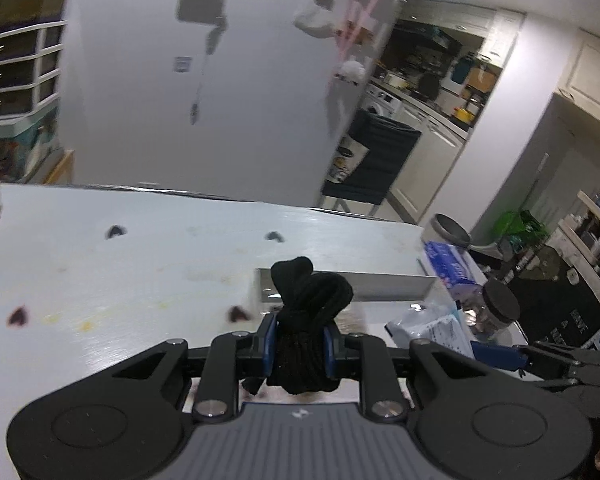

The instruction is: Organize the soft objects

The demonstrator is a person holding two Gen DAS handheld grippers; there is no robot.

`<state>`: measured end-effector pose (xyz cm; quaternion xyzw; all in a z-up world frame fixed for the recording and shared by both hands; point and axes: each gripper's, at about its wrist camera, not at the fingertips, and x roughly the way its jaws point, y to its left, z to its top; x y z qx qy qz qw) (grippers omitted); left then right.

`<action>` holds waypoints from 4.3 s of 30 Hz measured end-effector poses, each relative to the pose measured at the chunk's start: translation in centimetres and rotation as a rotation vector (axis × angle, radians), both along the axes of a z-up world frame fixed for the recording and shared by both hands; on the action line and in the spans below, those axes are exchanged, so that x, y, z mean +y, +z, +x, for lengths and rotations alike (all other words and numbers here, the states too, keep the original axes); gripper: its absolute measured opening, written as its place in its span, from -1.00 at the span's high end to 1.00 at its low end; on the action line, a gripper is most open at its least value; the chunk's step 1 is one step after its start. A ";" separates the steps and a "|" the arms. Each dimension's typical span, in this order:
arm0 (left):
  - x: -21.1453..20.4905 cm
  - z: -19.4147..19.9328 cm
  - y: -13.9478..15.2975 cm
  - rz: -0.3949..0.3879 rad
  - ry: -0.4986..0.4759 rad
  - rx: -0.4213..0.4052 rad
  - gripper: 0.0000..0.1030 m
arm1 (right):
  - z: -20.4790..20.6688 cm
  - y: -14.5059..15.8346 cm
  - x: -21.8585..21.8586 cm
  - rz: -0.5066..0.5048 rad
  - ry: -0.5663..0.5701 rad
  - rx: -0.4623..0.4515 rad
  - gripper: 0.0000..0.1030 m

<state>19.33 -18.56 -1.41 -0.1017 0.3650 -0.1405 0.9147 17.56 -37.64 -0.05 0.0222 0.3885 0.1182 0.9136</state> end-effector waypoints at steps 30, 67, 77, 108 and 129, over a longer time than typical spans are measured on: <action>-22.7 17.2 -9.3 0.440 -0.902 0.048 0.50 | 5.5 -8.9 -12.7 0.033 -0.188 0.182 -0.35; -9.8 5.9 2.9 0.085 -0.302 -0.050 -0.98 | 0.7 -0.7 -12.5 0.065 -0.142 -0.021 -0.86; -5.7 -0.9 5.6 0.092 -0.079 -0.091 -1.00 | -2.7 3.5 -12.1 0.015 -0.104 -0.128 -0.93; -3.3 -12.0 1.7 0.155 0.097 -0.032 -1.00 | -11.4 3.4 -10.8 -0.079 -0.121 -0.195 -1.00; -3.7 -12.4 1.9 0.173 0.087 -0.026 -1.00 | -12.2 3.2 -10.6 -0.077 -0.126 -0.182 -1.00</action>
